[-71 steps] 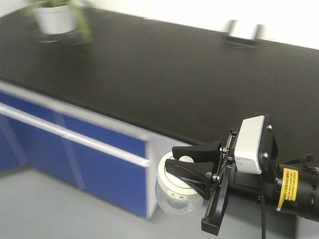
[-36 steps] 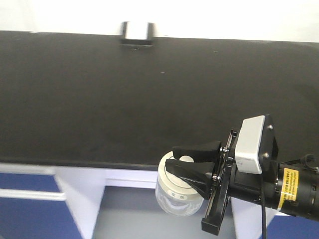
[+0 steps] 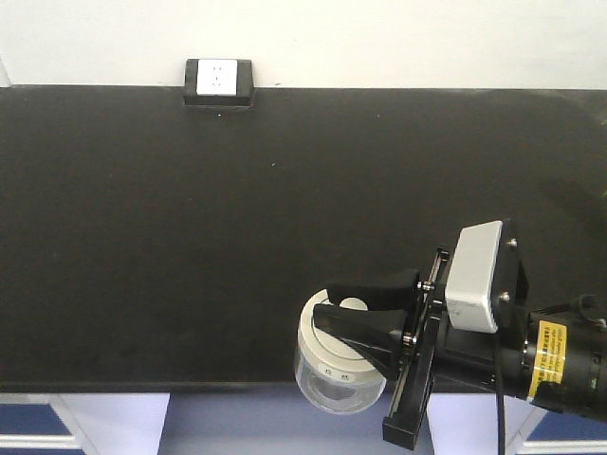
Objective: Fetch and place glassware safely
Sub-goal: 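Extend the right gripper forward and lower the jar onto the bench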
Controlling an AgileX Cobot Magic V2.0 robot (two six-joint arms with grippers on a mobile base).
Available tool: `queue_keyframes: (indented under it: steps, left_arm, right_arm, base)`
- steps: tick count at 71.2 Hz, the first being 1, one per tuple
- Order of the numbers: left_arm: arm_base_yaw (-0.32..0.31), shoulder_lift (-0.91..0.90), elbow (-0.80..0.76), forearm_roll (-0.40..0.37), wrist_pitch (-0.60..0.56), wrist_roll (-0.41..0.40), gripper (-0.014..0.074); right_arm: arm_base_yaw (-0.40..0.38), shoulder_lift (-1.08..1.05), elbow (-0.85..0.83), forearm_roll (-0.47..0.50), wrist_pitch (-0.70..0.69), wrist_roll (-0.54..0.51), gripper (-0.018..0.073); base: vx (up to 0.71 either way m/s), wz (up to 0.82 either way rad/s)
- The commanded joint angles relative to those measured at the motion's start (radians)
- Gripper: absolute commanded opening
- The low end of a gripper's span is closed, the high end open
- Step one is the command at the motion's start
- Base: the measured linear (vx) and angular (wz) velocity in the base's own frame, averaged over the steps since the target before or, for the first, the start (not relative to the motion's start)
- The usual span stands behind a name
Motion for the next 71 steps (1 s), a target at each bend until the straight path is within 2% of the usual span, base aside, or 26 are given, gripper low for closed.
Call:
queue_keyframes:
  steps: [1, 32, 71]
  left_arm:
    - [0.0, 0.01, -0.027, -0.005, -0.064, -0.006, -0.0007]
    - [0.0, 0.01, -0.027, -0.005, -0.064, -0.006, -0.0007]
    - [0.0, 0.01, -0.027, -0.005, -0.064, -0.006, -0.0007]
  right_arm:
    - [-0.005, -0.022, -0.031, 0.055, -0.065, -0.007, -0.0001]
    - [-0.005, -0.022, -0.031, 0.055, -0.065, -0.007, -0.0001]
    - [-0.005, -0.022, -0.031, 0.055, -0.065, -0.004, -0.0001]
  base:
    - [0.21, -0.01]
    - [0.15, 0.0]
    - [0.03, 0.02]
